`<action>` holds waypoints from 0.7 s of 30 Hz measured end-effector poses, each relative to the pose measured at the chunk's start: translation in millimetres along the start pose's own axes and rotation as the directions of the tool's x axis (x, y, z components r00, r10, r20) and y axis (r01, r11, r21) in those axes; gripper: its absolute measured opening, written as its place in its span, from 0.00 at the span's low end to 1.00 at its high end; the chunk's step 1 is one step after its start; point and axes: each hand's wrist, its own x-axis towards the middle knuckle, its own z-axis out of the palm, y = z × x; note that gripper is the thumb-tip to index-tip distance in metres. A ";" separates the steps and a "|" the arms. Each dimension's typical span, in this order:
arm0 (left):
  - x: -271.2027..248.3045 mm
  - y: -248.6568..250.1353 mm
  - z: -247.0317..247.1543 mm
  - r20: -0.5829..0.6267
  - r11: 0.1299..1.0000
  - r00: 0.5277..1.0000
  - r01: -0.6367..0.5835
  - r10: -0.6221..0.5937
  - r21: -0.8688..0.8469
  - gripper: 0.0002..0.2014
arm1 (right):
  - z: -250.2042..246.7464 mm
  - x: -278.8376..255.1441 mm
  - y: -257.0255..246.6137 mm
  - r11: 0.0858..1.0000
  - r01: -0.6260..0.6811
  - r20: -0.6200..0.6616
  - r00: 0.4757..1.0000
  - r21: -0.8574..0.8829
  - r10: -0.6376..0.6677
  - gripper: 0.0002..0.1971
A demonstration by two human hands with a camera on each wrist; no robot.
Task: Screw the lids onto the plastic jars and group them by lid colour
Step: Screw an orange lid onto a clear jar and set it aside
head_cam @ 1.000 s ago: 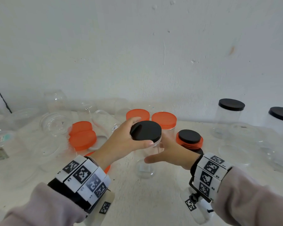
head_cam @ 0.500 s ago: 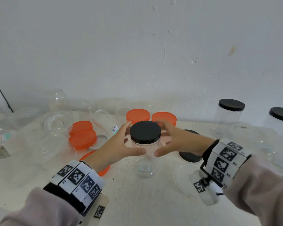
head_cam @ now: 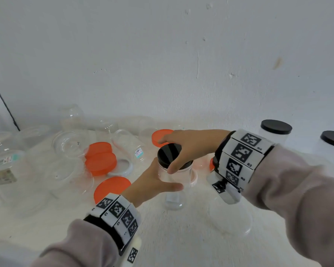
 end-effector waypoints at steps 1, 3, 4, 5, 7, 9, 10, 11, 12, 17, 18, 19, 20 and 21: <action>0.5 -0.5 -0.2 -0.002 1.000 1.000 0.002 -0.002 -0.002 0.47 | -2.4 1.4 -1.6 0.999 -0.013 0.026 1.000 -0.043 0.014 0.43; 0.9 -1.7 -0.1 -0.004 1.000 1.000 0.000 0.000 -0.007 0.49 | -6.1 4.1 -5.0 0.993 -0.036 0.067 0.997 -0.113 0.044 0.42; 0.9 -2.1 0.0 -0.007 1.000 1.000 -0.003 0.003 -0.006 0.49 | -7.3 5.6 -6.4 0.990 -0.043 0.079 0.995 -0.137 0.054 0.42; 0.8 -2.7 0.2 -0.010 1.000 1.000 -0.004 0.004 -0.002 0.49 | -8.3 7.0 -7.6 0.987 -0.048 0.090 0.994 -0.155 0.062 0.42; 0.7 -3.7 0.4 -0.007 1.000 1.000 -0.008 0.008 0.000 0.49 | -9.9 9.3 -8.7 0.983 -0.052 0.108 0.992 -0.179 0.072 0.42; 0.4 -4.6 0.2 -0.005 1.000 1.000 -0.007 0.007 0.005 0.48 | -11.6 11.1 -9.3 0.980 -0.045 0.117 0.991 -0.195 0.069 0.40; 0.4 -4.9 0.3 -0.007 1.000 1.000 -0.005 0.005 0.006 0.48 | -12.2 11.8 -9.3 0.979 -0.042 0.119 0.991 -0.201 0.067 0.39; 0.6 -5.3 0.0 -0.008 1.000 1.000 -0.005 0.005 0.005 0.48 | -12.7 12.7 -9.0 0.978 -0.039 0.119 0.991 -0.204 0.065 0.39; 0.8 -6.0 -0.3 -0.007 1.000 1.000 -0.006 0.006 0.003 0.48 | -12.8 13.6 -8.6 0.978 -0.037 0.119 0.991 -0.205 0.062 0.39; 1.4 -8.6 -1.0 -0.012 1.000 1.000 -0.010 0.010 0.011 0.49 | -12.5 15.4 -6.9 0.984 -0.025 0.102 0.994 -0.176 0.044 0.37; 1.7 -9.5 -0.9 -0.016 1.000 1.000 -0.010 0.010 0.012 0.50 | -12.1 15.2 -6.4 0.986 -0.026 0.091 0.995 -0.168 0.041 0.37; 1.9 -10.0 -0.9 -0.019 1.000 1.000 -0.011 0.011 0.015 0.50 | -11.7 15.0 -6.0 0.986 -0.027 0.077 0.996 -0.162 0.040 0.37; 1.9 -10.5 -0.8 -0.023 1.000 1.000 -0.012 0.013 0.019 0.50 | -10.9 14.5 -5.6 0.987 -0.031 0.059 0.997 -0.156 0.041 0.36; 2.1 -10.7 -0.7 -0.029 1.000 0.999 -0.012 0.013 0.024 0.50 | -10.0 14.1 -5.0 0.988 -0.038 0.039 0.998 -0.149 0.045 0.36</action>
